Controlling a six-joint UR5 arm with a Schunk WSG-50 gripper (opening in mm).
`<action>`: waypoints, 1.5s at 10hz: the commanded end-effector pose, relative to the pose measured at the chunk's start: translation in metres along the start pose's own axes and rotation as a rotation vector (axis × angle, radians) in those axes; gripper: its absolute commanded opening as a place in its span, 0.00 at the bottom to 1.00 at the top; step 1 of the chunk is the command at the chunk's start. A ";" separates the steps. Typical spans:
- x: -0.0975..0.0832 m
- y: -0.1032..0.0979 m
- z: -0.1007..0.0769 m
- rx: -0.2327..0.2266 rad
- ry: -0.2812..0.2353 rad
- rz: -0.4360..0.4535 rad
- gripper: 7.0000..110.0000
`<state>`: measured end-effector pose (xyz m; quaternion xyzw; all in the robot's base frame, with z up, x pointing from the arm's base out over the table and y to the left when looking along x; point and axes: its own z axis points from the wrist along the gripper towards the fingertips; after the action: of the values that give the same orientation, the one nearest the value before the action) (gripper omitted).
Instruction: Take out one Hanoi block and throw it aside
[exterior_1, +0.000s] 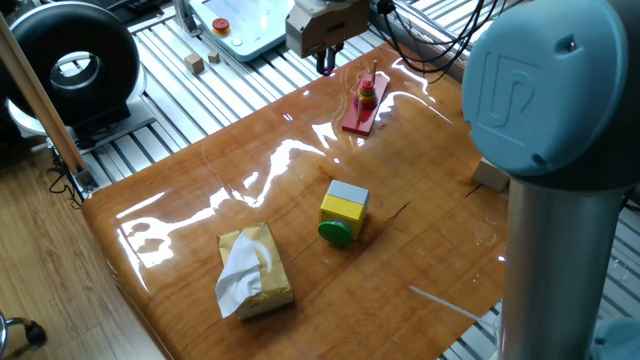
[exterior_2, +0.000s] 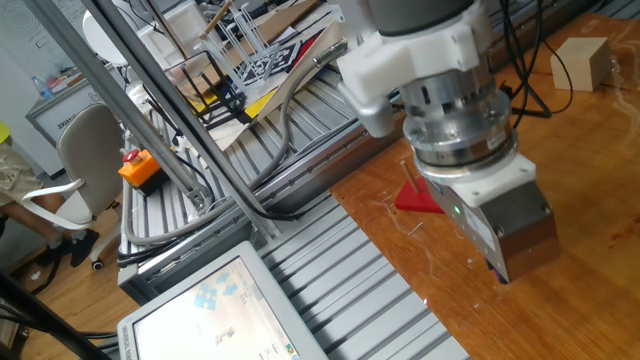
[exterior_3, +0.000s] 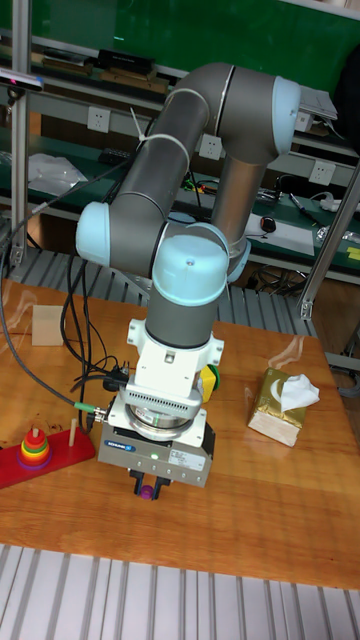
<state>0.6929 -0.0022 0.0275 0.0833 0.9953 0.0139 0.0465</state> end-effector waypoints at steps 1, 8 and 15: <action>-0.003 0.001 0.011 -0.008 -0.012 0.006 0.00; -0.005 0.001 0.026 -0.009 -0.029 0.004 0.00; -0.004 0.000 0.030 -0.006 -0.033 0.005 0.00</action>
<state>0.6994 -0.0031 -0.0015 0.0811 0.9947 0.0113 0.0619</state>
